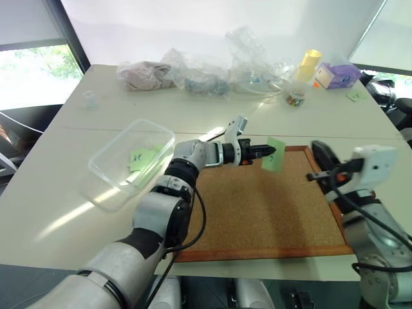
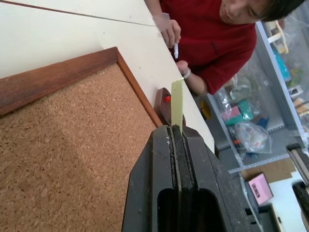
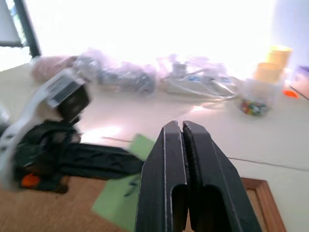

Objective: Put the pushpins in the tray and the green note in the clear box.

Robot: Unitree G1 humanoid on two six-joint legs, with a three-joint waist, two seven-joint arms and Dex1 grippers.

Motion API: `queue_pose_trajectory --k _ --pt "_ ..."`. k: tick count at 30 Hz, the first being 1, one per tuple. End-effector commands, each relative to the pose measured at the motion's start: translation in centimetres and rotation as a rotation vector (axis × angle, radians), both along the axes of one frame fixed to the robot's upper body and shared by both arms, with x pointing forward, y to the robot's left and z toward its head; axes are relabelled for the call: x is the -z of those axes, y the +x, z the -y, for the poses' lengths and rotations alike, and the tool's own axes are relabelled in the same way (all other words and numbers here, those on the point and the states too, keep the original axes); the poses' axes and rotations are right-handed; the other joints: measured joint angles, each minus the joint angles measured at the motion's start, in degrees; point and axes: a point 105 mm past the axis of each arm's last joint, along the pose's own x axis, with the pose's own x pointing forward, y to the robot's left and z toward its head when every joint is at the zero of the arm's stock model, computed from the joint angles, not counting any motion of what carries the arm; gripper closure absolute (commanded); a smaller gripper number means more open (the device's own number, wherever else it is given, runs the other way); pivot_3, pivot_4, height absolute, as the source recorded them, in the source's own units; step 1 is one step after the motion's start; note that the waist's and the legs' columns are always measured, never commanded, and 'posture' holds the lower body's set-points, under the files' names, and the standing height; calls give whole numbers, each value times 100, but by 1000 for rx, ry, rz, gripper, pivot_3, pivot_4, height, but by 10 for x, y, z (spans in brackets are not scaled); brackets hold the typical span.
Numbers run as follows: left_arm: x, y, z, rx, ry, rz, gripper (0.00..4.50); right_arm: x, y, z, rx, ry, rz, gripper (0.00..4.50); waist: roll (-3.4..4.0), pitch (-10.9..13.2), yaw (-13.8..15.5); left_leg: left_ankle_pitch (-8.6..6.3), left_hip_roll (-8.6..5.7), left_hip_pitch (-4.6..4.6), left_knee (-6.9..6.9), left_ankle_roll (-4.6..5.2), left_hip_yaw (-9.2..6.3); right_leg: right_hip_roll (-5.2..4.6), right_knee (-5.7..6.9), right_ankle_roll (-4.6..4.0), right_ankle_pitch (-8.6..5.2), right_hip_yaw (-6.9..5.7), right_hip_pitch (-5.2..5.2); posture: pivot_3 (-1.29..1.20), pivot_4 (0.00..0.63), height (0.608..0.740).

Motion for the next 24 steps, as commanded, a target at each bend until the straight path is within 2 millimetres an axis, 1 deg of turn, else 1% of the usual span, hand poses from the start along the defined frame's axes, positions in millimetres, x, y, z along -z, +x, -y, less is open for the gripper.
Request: queue_pose_trajectory --k 1,3,5,8,10,15,18,23,24 --pt "-26 -8 -4 37 -60 100 4410 11 -6 44 165 52 -70 4500 4 -2 -11 0 0 0 0 0 0 -1 1 0 0 0 0 0 150 740" --pt "-27 -19 -8 66 -56 144 4410 25 -8 69 258 56 -152 4500 9 -5 -19 0 2 2 0 -1 1 -1 3 0 0 0 0 0 150 740" --pt "-26 -32 -12 96 -48 177 4410 38 -11 86 313 71 -226 4500 14 -8 -22 2 3 3 -1 -3 1 -1 6 0 0 1 0 0 150 740" --pt "-22 -47 -13 127 -31 205 4410 54 -14 107 373 64 -305 4500 17 -10 -20 5 3 5 -1 -8 0 -1 10 0 0 2 0 0 150 740" --pt "-17 -55 -12 141 -22 209 4410 60 -14 116 392 72 -328 4500 18 -11 -18 6 1 7 -1 -7 0 -1 10 0 0 3 3 0 150 740" --pt "-10 -60 -9 131 -17 198 4410 73 -11 123 381 64 -374 4500 24 -14 -21 6 -1 9 -1 -7 -2 0 10 0 0 4 7 0 150 740" --pt "-7 -63 -4 137 -27 191 4410 82 -4 125 365 77 -399 4500 24 -14 -24 6 -1 10 0 -6 -3 0 10 0 0 3 7 0 150 740" --pt "-6 -66 -4 151 -26 195 4410 85 6 126 343 70 -405 4500 29 -17 -24 6 -2 10 -1 -6 -4 0 10 0 0 3 7 0 150 740" --pt "-6 -66 -4 151 -24 196 4470 85 7 125 337 69 -405 4226 29 -17 -24 6 -2 10 -1 -6 -4 0 10 0 0 3 7 0 150 740"
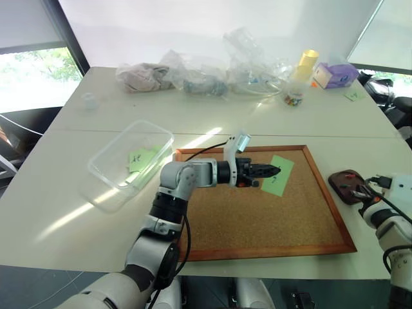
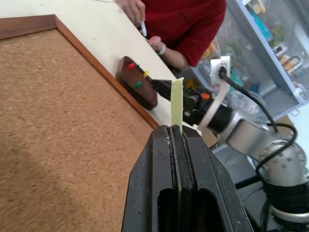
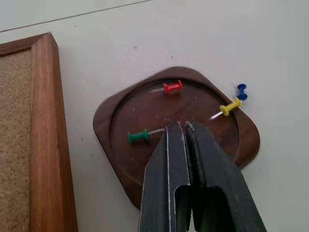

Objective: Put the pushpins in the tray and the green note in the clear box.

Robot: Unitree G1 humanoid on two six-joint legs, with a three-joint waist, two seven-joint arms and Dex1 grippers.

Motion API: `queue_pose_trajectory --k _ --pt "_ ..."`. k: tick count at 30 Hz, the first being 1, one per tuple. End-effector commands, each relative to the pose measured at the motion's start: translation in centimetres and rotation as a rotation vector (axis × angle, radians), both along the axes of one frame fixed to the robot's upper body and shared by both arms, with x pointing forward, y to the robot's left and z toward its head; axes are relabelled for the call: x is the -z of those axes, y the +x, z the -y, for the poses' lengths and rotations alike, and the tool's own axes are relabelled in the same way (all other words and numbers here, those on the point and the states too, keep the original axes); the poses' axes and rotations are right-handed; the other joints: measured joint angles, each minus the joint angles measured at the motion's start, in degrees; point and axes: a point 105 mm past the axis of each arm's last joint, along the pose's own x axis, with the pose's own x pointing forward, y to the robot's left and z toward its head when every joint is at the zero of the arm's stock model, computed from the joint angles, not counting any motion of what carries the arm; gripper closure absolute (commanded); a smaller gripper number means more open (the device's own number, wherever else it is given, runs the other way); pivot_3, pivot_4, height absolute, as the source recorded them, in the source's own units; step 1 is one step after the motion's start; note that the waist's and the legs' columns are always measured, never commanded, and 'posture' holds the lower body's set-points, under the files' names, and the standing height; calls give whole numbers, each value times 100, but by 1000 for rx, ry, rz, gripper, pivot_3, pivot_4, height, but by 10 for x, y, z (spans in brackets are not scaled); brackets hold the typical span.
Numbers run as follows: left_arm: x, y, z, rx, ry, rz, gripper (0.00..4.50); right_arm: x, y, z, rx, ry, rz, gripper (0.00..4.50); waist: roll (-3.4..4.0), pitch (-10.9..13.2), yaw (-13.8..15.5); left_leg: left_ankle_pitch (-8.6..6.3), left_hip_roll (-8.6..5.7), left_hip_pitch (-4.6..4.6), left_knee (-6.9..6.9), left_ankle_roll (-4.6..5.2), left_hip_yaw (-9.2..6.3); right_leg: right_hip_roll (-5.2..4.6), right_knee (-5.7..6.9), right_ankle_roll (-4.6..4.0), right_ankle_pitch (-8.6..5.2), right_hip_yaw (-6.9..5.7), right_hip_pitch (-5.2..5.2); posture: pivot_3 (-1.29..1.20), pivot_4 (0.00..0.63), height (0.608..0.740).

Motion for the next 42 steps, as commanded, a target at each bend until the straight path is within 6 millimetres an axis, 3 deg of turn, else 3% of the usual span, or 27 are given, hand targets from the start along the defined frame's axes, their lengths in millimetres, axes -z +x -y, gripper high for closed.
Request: queue_pose_trajectory --k 1,5,6,9,24,26,29,31,33,35,38,39,42 --pt "-10 -4 1 15 -30 44 4500 -10 5 2 -12 -34 35 3912 0 0 0 0 0 0 0 0 0 0 0 0 0 0 0 0 150 740" --pt "-9 -5 -1 11 -32 40 4500 -11 5 2 -12 -35 40 2130 1 -1 10 0 0 -1 0 0 0 0 0 0 0 0 0 0 150 740" --pt "-9 -5 -1 11 -32 39 4500 -11 5 2 -11 -36 43 1467 1 -1 11 0 0 -1 0 0 0 -1 0 0 0 0 1 0 150 740" --pt "-9 -6 -1 13 -35 36 4500 -13 5 2 -8 -47 53 34 1 -1 5 0 0 -1 1 -1 0 -1 0 0 0 0 1 0 150 740" --pt "-14 -1 -3 -7 -33 73 4500 -38 2 3 6 -90 163 34 2 -1 5 1 0 0 0 -2 -1 0 0 0 0 0 1 0 150 740" --pt "-23 5 -7 -35 -26 147 4500 -43 1 2 -8 -125 163 34 3 -1 4 1 0 0 0 -2 -1 0 0 0 0 0 1 0 150 740" --pt "-47 20 -19 -96 -6 299 4500 -60 4 -19 -137 -211 178 34 8 2 5 1 0 -1 0 -2 -1 0 0 0 0 0 1 0 150 740" --pt "-68 36 -39 -161 23 399 4500 -78 8 -59 -337 -177 229 34 8 2 -12 1 -1 0 0 -2 -1 0 0 0 0 0 1 0 150 740" --pt "-89 58 -75 -262 138 526 4500 -93 4 -107 -580 -119 267 34 9 3 -45 1 -1 2 0 -3 -11 7 1 1 1 3 0 0 150 740" --pt "-98 69 -101 -318 242 606 4500 -99 0 -132 -704 -87 272 34 11 3 -47 1 -27 7 -3 -3 -87 37 3 -1 2 15 0 0 150 740" --pt "-113 84 -186 -435 526 689 4500 -98 -10 -176 -928 -75 228 34 14 6 -50 2 -26 13 -5 -5 -136 75 3 -4 1 31 9 0 150 740" --pt "-115 84 -206 -452 590 691 4500 -96 -13 -186 -977 -71 216 34 14 6 -46 2 -24 12 -10 -5 -137 87 7 -5 2 53 -7 0 150 740" --pt "-105 77 -240 -456 684 605 4500 -92 -19 -209 -1081 -45 200 34 9 9 38 2 -22 8 -11 -6 -152 101 8 -8 2 63 -13 0 150 740"
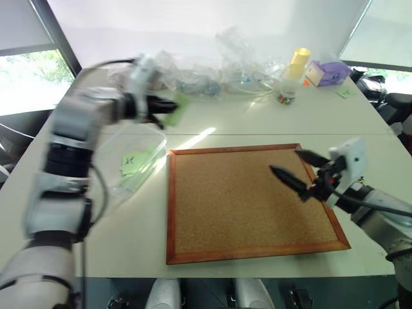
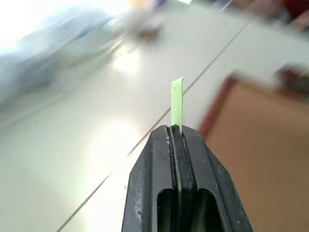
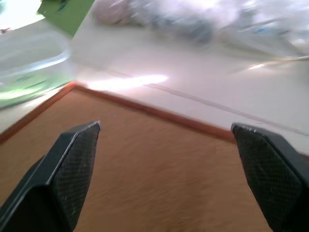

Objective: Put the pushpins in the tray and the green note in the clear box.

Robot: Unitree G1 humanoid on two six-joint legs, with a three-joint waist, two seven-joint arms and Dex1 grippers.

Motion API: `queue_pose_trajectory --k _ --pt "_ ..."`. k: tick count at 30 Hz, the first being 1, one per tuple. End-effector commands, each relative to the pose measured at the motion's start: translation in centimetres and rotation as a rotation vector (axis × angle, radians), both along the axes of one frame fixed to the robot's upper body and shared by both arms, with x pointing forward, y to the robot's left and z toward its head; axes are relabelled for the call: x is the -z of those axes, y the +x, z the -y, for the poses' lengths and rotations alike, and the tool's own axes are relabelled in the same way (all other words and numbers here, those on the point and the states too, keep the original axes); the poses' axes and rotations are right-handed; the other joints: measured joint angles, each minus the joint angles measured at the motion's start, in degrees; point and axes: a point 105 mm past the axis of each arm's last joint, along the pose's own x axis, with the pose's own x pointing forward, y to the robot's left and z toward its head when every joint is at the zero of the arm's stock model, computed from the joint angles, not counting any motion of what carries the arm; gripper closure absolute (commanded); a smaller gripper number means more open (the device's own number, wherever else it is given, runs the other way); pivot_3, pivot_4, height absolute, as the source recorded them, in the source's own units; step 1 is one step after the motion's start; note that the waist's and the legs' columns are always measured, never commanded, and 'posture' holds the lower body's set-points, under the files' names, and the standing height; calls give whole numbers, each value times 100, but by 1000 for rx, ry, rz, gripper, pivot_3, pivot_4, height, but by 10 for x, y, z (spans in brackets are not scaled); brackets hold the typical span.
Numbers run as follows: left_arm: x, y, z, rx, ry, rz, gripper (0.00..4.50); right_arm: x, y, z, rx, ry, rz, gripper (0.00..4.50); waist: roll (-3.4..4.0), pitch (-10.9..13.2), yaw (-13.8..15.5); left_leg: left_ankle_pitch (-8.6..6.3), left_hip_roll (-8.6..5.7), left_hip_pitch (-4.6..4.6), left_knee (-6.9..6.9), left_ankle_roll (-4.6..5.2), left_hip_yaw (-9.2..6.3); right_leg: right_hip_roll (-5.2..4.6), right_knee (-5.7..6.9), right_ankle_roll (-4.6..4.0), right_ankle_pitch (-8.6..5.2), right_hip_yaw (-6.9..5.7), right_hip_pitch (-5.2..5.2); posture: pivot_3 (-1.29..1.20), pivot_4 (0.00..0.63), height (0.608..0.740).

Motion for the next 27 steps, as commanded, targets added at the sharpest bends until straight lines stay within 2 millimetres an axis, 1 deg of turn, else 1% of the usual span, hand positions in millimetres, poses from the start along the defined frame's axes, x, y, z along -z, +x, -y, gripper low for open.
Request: queue_pose_trajectory --k 1,2,4,6,8,10,11,13,16,19,21,22,23,24,27 --pt "3 -9 -8 23 40 -49 4500 -5 -10 -28 -135 -7 17 34 -1 0 103 3 -3 -9 7 -5 1 -2 -1 0 0 6 3 0 150 740" --pt "9 -11 -15 5 51 -79 4500 0 -13 -36 -174 -27 9 34 -3 1 173 6 -4 -12 9 -11 3 -2 -2 0 0 13 3 0 150 740" --pt "19 -15 -28 -18 81 -125 4500 6 -15 -48 -224 -40 6 34 -10 0 177 7 -10 -14 18 -12 7 -6 -8 0 -1 35 14 0 150 740" --pt "29 -18 -37 -32 117 -158 4500 9 -16 -54 -251 -34 2 34 -30 8 165 6 -18 -13 23 -11 10 -5 -10 -1 -1 49 15 0 150 740" --pt "44 -20 -47 -51 167 -197 4500 14 -18 -58 -285 -48 -8 34 -47 14 155 7 -17 -14 25 -11 9 -5 -8 0 0 50 14 0 150 740" --pt "57 -17 -59 -93 229 -205 4500 17 -18 -61 -303 -63 -4 34 -47 15 147 6 -16 -14 25 -11 9 -1 -7 1 0 50 10 0 150 740" --pt "59 -15 -61 -109 224 -206 4500 16 -13 -59 -280 -54 16 34 -48 15 149 6 -15 -13 25 -11 9 0 -5 1 0 50 8 0 150 740" --pt "61 -12 -57 -108 187 -213 4500 15 -5 -55 -243 -43 37 34 -52 14 154 7 -13 -14 25 -11 11 6 -3 1 1 48 6 0 150 740" --pt "62 -10 -52 -102 159 -203 3512 14 0 -54 -230 -43 62 0 -53 15 156 7 -13 -13 25 -11 13 6 0 1 1 48 6 0 150 740" --pt "58 -13 -50 -100 131 -207 2150 12 1 -54 -226 -34 76 0 -53 15 146 6 -12 -15 25 -11 12 6 0 2 1 48 3 0 150 740" --pt "55 -15 -50 -97 130 -206 1144 13 1 -52 -220 -36 74 0 -53 15 133 6 -10 -15 24 -11 11 7 2 2 1 48 0 0 150 740" --pt "54 -16 -50 -97 130 -204 790 14 2 -51 -217 -39 72 0 -53 15 132 7 -10 -14 24 -11 11 7 4 2 1 49 0 0 150 740" --pt "53 -16 -50 -96 130 -201 318 15 3 -49 -213 -41 69 0 -53 15 135 7 -10 -14 24 -11 12 8 4 2 1 49 0 0 150 740" --pt "51 -17 -48 -95 125 -196 30 16 3 -47 -209 -43 66 0 -53 15 138 7 -10 -13 24 -11 12 8 7 2 1 48 0 0 150 740" --pt "45 -17 -47 -101 106 -177 30 18 4 -42 -197 -49 60 0 -53 15 140 7 -10 -13 24 -12 12 7 8 2 1 49 0 0 150 740"
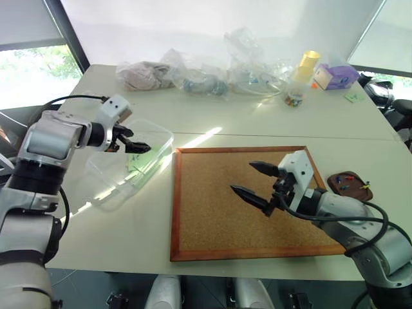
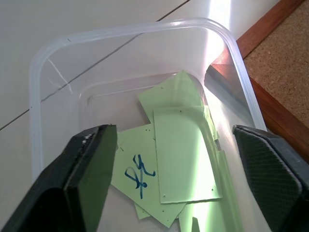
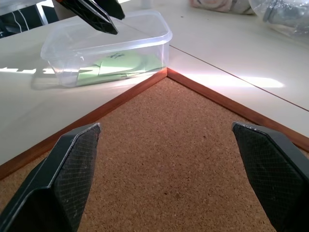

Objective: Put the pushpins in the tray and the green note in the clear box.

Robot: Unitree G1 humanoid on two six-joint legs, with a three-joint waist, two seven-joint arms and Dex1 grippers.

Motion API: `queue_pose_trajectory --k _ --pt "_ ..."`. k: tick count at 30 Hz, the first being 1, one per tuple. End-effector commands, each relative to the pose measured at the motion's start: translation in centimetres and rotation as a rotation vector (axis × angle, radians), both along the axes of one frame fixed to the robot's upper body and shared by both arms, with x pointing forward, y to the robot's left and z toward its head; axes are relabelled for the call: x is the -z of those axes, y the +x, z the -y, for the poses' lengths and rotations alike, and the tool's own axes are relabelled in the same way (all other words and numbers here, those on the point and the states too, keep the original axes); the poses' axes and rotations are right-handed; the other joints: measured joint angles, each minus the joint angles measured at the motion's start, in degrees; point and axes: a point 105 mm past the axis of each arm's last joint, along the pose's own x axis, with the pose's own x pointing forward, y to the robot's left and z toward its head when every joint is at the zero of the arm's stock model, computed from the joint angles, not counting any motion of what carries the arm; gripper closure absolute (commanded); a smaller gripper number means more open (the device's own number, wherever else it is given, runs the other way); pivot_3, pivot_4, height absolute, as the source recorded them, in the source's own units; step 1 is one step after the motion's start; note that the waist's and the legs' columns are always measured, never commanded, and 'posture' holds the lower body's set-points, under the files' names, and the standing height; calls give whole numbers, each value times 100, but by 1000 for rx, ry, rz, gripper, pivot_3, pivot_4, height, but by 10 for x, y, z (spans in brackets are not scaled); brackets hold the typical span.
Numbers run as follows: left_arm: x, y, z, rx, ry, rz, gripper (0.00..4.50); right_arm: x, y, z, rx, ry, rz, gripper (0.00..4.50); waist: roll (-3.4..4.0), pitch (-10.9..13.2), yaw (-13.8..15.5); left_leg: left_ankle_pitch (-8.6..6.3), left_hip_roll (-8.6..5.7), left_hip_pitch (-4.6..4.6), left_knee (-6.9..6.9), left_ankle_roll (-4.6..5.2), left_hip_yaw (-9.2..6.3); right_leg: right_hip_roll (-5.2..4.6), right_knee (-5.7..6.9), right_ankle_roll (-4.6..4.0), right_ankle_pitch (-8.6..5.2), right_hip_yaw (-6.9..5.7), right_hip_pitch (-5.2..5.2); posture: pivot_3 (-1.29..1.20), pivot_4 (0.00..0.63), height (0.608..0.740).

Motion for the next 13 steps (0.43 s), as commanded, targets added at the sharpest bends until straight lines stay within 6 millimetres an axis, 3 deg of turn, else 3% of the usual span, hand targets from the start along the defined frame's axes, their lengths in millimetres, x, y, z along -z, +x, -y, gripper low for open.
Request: queue_pose_trajectory --k 1,4,7,9,13 --pt "-28 0 2 1 -58 90 30 -8 0 8 18 2 40 0 0 0 1 0 0 0 0 0 0 0 0 0 0 1 0 0 150 740" --pt "-57 -8 18 86 -200 164 30 -10 1 30 98 18 33 0 0 0 20 0 0 0 0 0 0 0 0 0 0 0 0 0 150 740" --pt "-67 -37 43 289 -256 203 30 -16 -6 53 172 55 26 0 -2 0 17 0 0 -4 0 -1 -1 -6 -3 0 0 1 1 0 150 740" --pt "-65 -57 57 399 -275 199 30 -20 -12 66 209 77 14 0 1 -2 11 0 2 0 0 -1 -3 -9 -4 1 0 10 2 0 150 740" --pt "-43 -90 77 543 -266 162 30 -20 -31 92 273 72 -44 0 8 -4 -9 0 5 10 -1 -1 -2 -5 6 0 0 16 3 0 150 740"
